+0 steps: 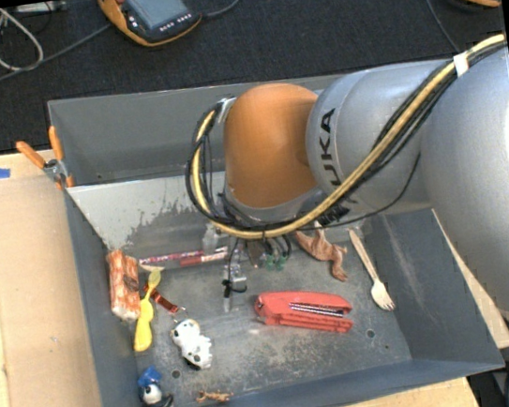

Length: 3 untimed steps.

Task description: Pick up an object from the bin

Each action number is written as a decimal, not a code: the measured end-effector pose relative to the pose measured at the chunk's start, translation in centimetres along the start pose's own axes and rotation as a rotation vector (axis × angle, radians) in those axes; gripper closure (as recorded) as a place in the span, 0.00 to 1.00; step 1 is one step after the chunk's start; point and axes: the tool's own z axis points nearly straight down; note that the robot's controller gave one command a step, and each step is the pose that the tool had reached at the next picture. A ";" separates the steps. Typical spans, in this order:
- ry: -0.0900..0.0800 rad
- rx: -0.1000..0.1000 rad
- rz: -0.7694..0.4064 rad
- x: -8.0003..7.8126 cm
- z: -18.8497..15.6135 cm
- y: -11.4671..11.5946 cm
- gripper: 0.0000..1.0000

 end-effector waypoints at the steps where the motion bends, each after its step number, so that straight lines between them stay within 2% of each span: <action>1: -0.006 -0.001 0.003 -0.1 -0.5 -0.1 0.00; 2: -0.002 -0.001 -0.025 -1.0 0.9 -3.9 0.00; 3: 0.000 -0.003 -0.057 2.9 1.6 -9.8 0.00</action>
Offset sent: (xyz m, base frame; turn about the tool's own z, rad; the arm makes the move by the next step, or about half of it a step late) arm 0.0129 -0.0529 -0.0134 -0.0291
